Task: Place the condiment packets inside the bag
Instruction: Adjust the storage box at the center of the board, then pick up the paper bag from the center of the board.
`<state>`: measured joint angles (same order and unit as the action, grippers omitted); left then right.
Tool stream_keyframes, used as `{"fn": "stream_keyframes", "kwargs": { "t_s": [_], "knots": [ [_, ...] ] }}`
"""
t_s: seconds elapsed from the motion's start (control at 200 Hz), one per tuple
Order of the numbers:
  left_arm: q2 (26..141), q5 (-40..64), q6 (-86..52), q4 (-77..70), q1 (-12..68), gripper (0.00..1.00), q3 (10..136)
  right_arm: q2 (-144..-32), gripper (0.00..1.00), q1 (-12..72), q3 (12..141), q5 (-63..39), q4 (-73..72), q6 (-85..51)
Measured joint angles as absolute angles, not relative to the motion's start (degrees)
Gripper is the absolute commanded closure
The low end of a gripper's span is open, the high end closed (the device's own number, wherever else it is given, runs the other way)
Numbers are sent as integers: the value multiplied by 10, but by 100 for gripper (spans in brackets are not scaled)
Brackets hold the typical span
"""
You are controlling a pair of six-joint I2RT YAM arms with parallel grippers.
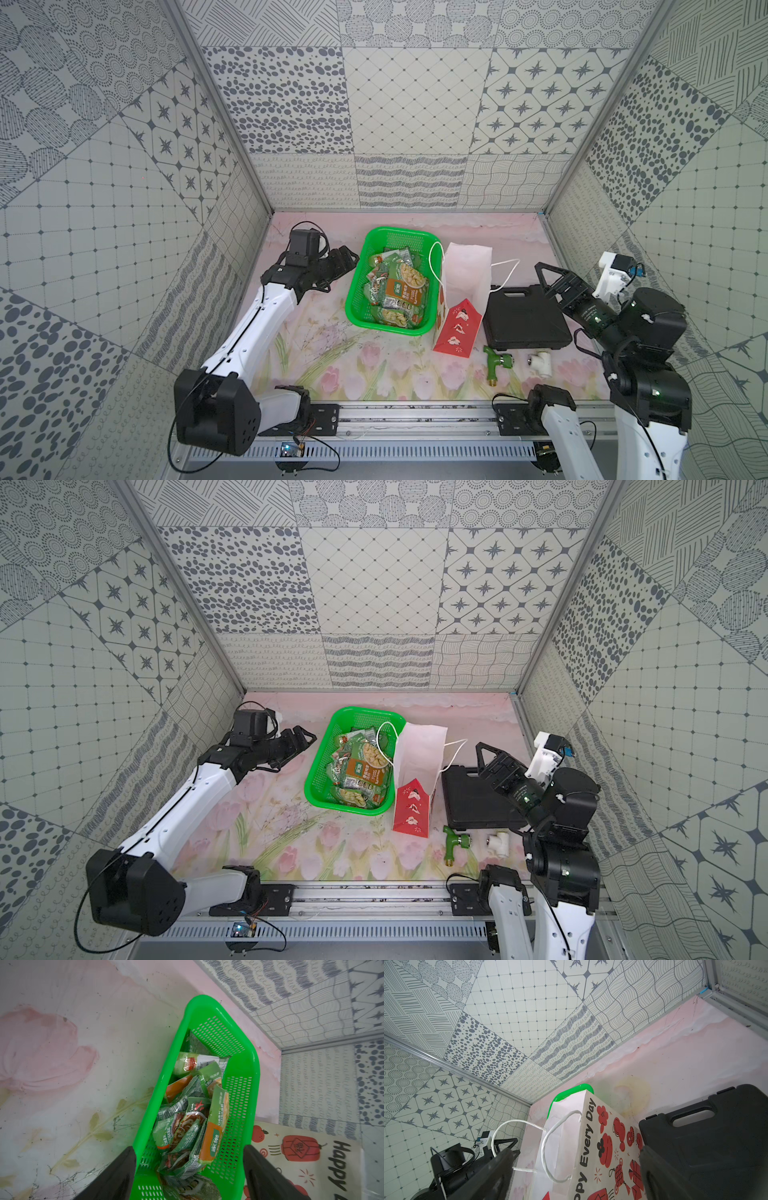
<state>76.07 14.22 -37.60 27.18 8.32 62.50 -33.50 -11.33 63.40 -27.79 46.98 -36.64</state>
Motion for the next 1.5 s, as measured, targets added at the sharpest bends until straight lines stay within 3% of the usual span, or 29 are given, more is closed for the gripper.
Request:
{"fn": "stream_keyframes", "kwargs": {
  "t_s": [0.335, 0.63, 0.75, 1.116, 1.391, 1.496],
  "knots": [
    [931, 71, -341, 292, 122, 40, 681, -364, 3, -113, 634, -329, 469, -355],
    [988, 41, -306, 291, 139, 84, 696, -379, 3, -113, 633, -344, 461, -351],
    [984, 27, -309, 283, 141, 90, 691, -383, 3, -113, 633, -347, 456, -351],
    [933, -29, -320, 311, 135, 88, 659, -391, 3, -113, 622, -352, 440, -351],
    [910, -57, -302, 353, 109, 31, 664, -409, 3, -98, 621, -354, 430, -349],
    [872, -76, -305, 376, 121, 19, 677, -421, 6, -77, 621, -351, 430, -341]
  ]
}}
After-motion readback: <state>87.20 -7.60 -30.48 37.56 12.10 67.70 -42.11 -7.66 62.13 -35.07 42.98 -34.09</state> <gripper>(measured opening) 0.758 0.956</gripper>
